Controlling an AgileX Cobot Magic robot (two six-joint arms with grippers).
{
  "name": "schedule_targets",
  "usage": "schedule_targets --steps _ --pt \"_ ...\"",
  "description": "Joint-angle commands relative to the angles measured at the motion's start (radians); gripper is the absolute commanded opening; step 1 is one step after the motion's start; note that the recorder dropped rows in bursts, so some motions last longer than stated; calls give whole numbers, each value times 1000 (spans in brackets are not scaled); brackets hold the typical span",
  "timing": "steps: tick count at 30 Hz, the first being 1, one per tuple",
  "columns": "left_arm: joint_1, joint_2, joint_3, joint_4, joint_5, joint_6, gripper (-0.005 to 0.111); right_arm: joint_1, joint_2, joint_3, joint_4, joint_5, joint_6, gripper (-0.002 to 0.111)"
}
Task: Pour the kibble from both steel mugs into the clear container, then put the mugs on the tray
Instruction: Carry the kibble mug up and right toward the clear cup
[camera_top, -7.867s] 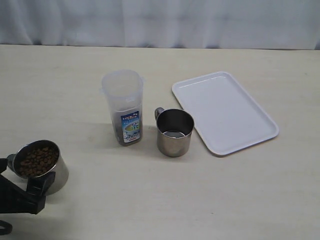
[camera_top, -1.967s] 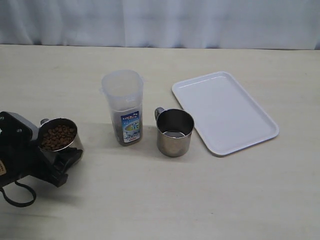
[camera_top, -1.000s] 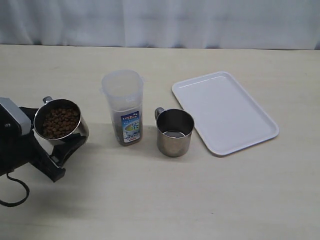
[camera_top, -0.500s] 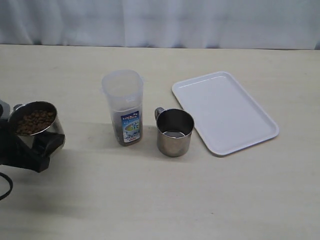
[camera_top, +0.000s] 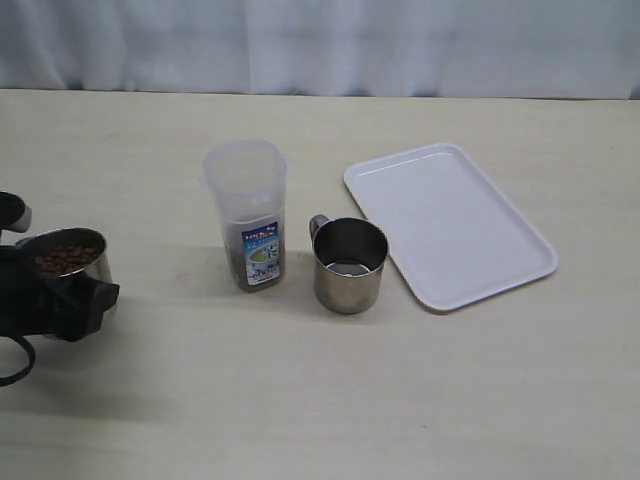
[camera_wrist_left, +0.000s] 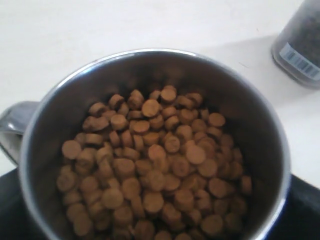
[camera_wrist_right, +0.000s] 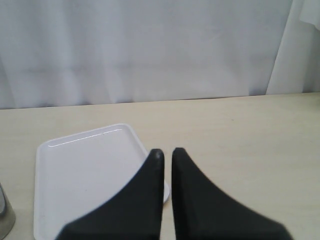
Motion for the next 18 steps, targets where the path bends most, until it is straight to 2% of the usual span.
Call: schedule_targets --steps 1,10,18 --pt "-74 -12 -29 -10 37 -17 0 1 -3 3 -2 -1 -6 5" --pt "-98 -62 -40 -9 69 1 0 1 -3 3 -2 -1 -6 5" --pt "-201 -159 -145 -3 239 5 0 1 -3 3 -2 -1 -6 5"
